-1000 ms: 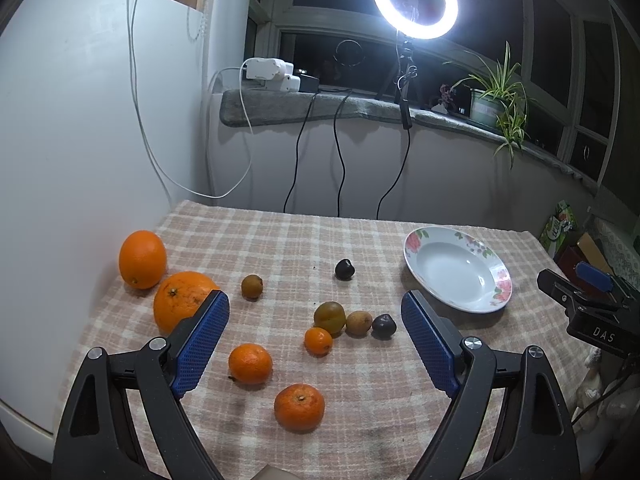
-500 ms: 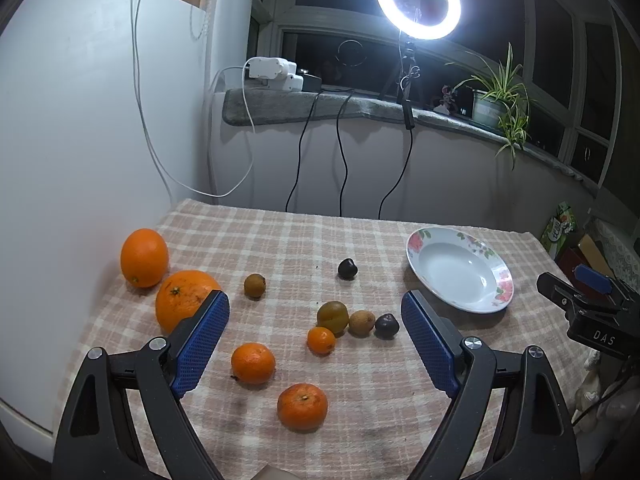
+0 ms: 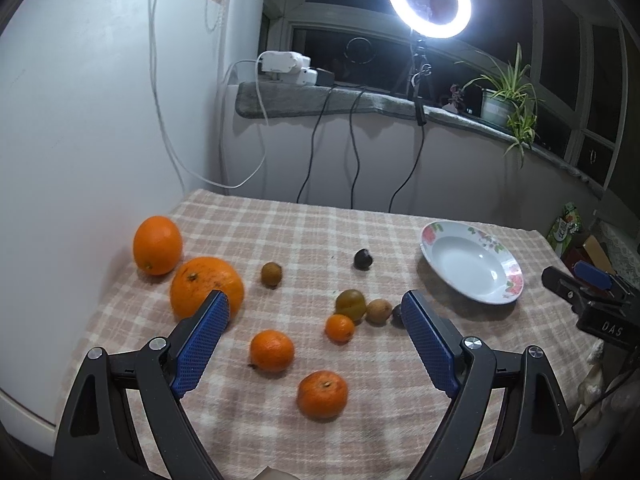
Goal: Organize fruits
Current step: 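Move the left tool toward the large orange and open its fingers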
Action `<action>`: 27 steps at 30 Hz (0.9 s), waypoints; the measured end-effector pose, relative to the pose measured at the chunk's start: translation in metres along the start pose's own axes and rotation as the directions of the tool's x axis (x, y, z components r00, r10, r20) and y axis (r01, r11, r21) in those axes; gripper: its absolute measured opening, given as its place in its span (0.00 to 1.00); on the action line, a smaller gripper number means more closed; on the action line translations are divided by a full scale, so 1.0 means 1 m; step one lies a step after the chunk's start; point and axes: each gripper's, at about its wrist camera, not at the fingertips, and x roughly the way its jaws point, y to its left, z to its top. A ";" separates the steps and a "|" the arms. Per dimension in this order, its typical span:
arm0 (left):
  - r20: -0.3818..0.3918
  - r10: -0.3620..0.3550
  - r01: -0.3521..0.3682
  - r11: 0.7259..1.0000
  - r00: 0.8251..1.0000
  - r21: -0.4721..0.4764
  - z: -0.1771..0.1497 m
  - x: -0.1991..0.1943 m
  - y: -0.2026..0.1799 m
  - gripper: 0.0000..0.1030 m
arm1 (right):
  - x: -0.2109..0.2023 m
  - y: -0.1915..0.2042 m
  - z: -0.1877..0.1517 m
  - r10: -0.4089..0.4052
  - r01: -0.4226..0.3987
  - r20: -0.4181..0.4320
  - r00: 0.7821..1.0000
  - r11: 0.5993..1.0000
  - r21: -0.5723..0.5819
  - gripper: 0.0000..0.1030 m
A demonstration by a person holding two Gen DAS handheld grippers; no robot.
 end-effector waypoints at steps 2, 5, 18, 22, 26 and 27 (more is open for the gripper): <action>-0.006 0.010 -0.010 1.000 1.000 -0.010 -0.003 -0.001 0.006 0.85 | 0.001 0.002 0.000 0.013 -0.013 -0.004 1.000 1.000 -0.008 1.00; -0.018 0.018 -0.018 0.999 1.000 -0.030 -0.008 -0.002 0.015 0.85 | 0.003 0.008 0.000 0.037 -0.037 -0.011 0.999 0.999 -0.024 1.00; -0.050 0.051 -0.057 0.991 0.997 -0.121 -0.019 0.003 0.059 0.76 | 0.022 0.062 0.013 0.196 -0.202 -0.054 0.979 0.966 -0.161 0.96; -0.061 0.054 -0.062 0.989 0.997 -0.137 -0.021 0.008 0.068 0.76 | 0.035 0.081 0.018 0.244 -0.256 -0.086 0.966 0.950 -0.178 0.96; -0.078 0.049 -0.061 0.985 0.996 -0.159 -0.024 0.015 0.078 0.75 | 0.051 0.102 0.024 0.302 -0.323 -0.132 0.944 0.926 -0.193 0.96; -0.081 0.048 -0.061 0.985 0.996 -0.163 -0.025 0.017 0.080 0.75 | 0.053 0.105 0.025 0.312 -0.335 -0.139 0.940 0.922 -0.196 0.96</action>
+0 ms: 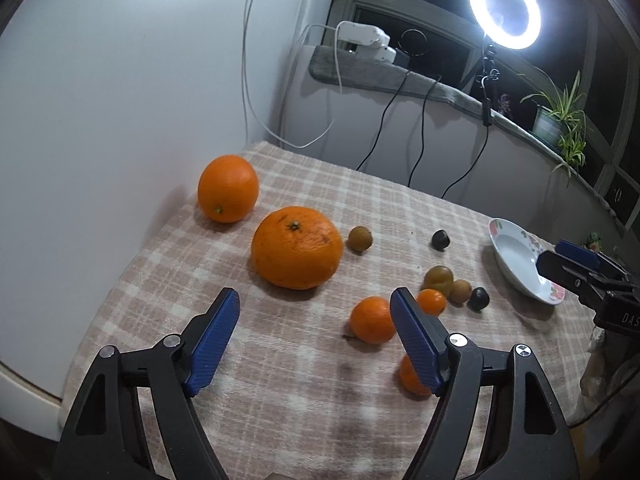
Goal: Organize fruits
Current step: 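Move the left tool toward the large orange and open its fingers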
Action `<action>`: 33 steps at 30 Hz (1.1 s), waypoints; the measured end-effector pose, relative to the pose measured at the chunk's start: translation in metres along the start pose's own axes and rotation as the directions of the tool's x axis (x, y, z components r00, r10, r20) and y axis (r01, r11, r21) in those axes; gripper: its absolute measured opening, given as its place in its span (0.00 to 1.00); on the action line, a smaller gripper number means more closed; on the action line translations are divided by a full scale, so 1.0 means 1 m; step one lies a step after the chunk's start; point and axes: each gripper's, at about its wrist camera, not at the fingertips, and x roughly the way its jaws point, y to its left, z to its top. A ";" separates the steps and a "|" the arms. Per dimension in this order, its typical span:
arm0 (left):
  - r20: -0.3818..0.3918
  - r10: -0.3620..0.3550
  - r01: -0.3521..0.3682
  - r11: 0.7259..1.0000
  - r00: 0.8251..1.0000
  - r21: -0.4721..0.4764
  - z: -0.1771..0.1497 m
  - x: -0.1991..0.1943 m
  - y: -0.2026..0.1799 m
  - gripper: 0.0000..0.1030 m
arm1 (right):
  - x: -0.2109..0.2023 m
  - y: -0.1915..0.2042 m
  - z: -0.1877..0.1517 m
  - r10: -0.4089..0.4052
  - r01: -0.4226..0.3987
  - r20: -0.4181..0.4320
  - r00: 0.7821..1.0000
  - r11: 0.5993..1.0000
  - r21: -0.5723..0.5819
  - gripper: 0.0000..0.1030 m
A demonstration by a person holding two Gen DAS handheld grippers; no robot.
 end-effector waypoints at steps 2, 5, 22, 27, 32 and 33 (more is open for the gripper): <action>-0.008 -0.001 0.001 1.000 1.000 -0.008 0.000 0.004 0.003 0.75 | 0.011 0.007 0.007 0.032 -0.033 -0.018 0.999 0.999 -0.015 0.96; -0.014 -0.007 0.006 1.000 1.000 -0.014 0.001 0.009 0.008 0.74 | 0.027 0.015 0.018 0.085 -0.087 -0.047 0.995 0.996 -0.027 0.96; -0.071 -0.099 0.093 0.992 0.993 -0.086 0.020 0.052 0.032 0.64 | 0.122 0.066 0.047 0.411 -0.390 -0.249 0.877 0.911 0.130 0.71; -0.093 -0.107 0.098 0.991 0.990 -0.095 0.022 0.060 0.037 0.64 | 0.138 0.075 0.050 0.450 -0.419 -0.277 0.849 0.893 0.166 0.68; -0.104 -0.117 0.107 0.990 0.988 -0.096 0.024 0.065 0.038 0.64 | 0.153 0.081 0.049 0.482 -0.439 -0.299 0.823 0.876 0.202 0.68; -0.103 -0.118 0.109 0.989 0.988 -0.096 0.026 0.066 0.038 0.64 | 0.157 0.082 0.049 0.483 -0.439 -0.302 0.822 0.875 0.205 0.68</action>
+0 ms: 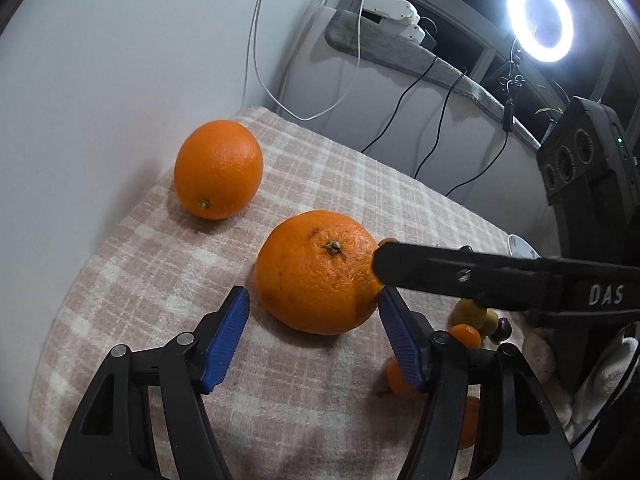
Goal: Organize fruits
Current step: 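Move the left tool toward the large orange and open its fingers, then close the left tool on the large orange and lift it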
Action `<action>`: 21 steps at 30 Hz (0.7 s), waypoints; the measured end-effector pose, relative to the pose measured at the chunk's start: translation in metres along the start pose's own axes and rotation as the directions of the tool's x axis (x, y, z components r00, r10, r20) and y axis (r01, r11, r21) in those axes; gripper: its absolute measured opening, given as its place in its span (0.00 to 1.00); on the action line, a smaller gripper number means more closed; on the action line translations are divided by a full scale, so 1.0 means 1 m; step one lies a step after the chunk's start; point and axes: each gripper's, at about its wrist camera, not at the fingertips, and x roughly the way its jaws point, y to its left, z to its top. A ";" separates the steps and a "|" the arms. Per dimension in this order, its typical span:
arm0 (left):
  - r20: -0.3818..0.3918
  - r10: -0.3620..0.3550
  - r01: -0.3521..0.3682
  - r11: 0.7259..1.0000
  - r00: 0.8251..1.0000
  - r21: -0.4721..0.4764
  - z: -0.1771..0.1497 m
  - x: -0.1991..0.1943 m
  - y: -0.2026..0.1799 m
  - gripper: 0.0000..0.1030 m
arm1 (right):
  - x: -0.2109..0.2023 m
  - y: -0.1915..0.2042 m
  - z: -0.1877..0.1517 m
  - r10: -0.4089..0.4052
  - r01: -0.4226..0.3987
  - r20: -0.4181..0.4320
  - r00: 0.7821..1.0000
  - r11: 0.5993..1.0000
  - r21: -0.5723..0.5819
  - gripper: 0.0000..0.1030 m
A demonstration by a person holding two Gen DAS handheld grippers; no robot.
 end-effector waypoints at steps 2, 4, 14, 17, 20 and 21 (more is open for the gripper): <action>-0.001 -0.006 0.006 1.000 1.000 -0.009 0.001 0.001 0.001 0.65 | 0.005 -0.001 0.001 0.016 -0.016 -0.010 1.000 1.000 0.016 0.68; -0.005 -0.012 0.012 1.000 1.000 -0.010 0.001 0.001 0.001 0.65 | 0.008 -0.001 0.003 0.025 -0.025 -0.017 1.000 0.999 0.024 0.68; -0.021 -0.036 0.035 0.999 0.999 -0.028 0.005 0.003 0.004 0.66 | 0.026 0.003 0.009 0.039 -0.038 -0.044 0.998 0.999 0.028 0.68; -0.038 -0.043 0.042 0.998 0.998 -0.036 0.007 0.006 0.005 0.70 | 0.026 0.001 0.009 0.054 -0.052 -0.054 0.997 0.998 0.040 0.68; -0.050 -0.047 0.045 0.998 0.998 -0.039 0.007 0.010 0.007 0.73 | 0.028 0.001 0.008 0.058 -0.055 -0.060 0.997 0.998 0.038 0.68; -0.054 -0.049 0.047 0.998 0.997 -0.040 0.007 0.011 0.007 0.74 | 0.029 0.001 0.008 0.057 -0.055 -0.061 0.996 0.998 0.038 0.68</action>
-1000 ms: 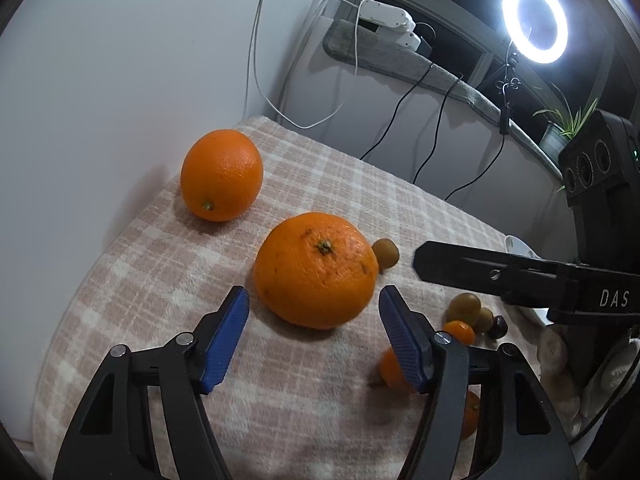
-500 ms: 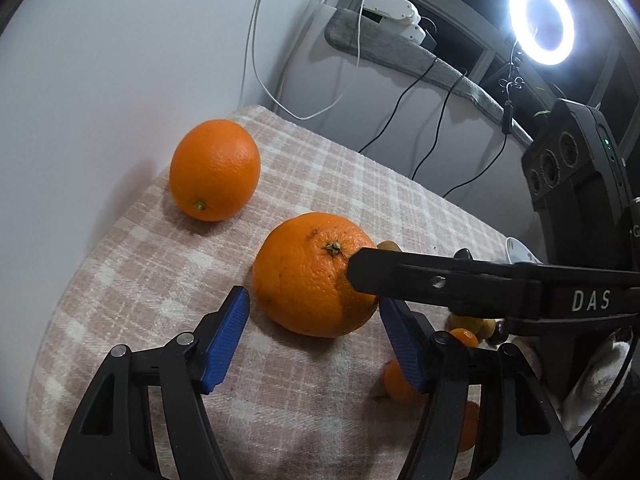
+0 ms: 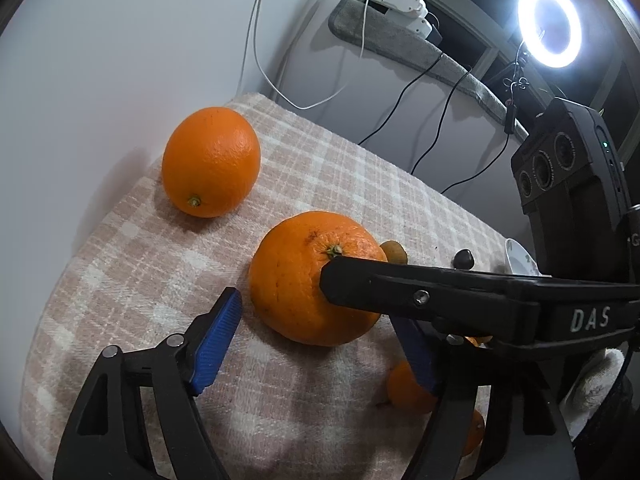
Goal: Organize fruits
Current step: 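Close the left tool on the large orange and lift it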
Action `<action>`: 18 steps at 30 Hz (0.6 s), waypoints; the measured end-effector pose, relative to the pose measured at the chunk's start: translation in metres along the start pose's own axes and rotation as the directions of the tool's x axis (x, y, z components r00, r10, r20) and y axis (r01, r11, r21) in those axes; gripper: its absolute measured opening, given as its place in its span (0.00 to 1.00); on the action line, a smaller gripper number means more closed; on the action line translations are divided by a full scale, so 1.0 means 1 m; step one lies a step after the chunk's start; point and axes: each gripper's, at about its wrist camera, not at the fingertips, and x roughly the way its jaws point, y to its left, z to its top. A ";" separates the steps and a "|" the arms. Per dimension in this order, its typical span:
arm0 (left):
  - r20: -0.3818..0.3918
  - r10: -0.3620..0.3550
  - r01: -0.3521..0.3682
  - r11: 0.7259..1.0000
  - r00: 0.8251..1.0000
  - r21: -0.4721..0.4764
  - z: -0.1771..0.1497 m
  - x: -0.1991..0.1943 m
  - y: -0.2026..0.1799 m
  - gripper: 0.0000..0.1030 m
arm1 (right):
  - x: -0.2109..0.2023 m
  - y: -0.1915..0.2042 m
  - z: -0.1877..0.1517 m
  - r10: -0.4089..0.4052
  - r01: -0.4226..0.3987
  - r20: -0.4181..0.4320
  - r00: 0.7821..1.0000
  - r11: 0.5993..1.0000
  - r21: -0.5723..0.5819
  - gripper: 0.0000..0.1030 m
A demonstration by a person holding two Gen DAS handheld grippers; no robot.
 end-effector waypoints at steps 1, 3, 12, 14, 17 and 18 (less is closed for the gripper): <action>-0.003 -0.003 0.003 1.000 1.000 0.000 0.000 0.001 0.000 0.74 | 0.000 0.000 0.000 -0.001 0.001 -0.001 1.000 1.000 0.000 0.68; -0.011 -0.002 0.002 1.000 1.000 0.011 0.001 0.004 -0.001 0.74 | 0.002 0.002 -0.001 -0.003 0.003 -0.008 1.000 1.000 -0.007 0.68; 0.004 0.027 -0.027 0.999 1.000 0.037 0.000 0.005 -0.008 0.71 | 0.002 0.010 -0.003 -0.028 0.028 0.006 1.000 0.999 -0.031 0.66; 0.010 0.027 -0.027 0.999 1.000 0.037 0.000 0.004 -0.009 0.71 | -0.001 0.012 -0.004 -0.031 0.031 0.012 0.999 0.999 -0.036 0.66; 0.024 0.029 -0.030 0.999 0.999 0.045 0.001 0.001 -0.013 0.71 | -0.006 0.013 -0.005 -0.031 0.031 0.027 0.999 0.999 -0.036 0.65; 0.028 0.029 -0.030 0.998 0.999 0.048 0.001 0.000 -0.015 0.71 | -0.009 0.013 -0.005 -0.030 0.031 0.031 0.999 0.999 -0.036 0.65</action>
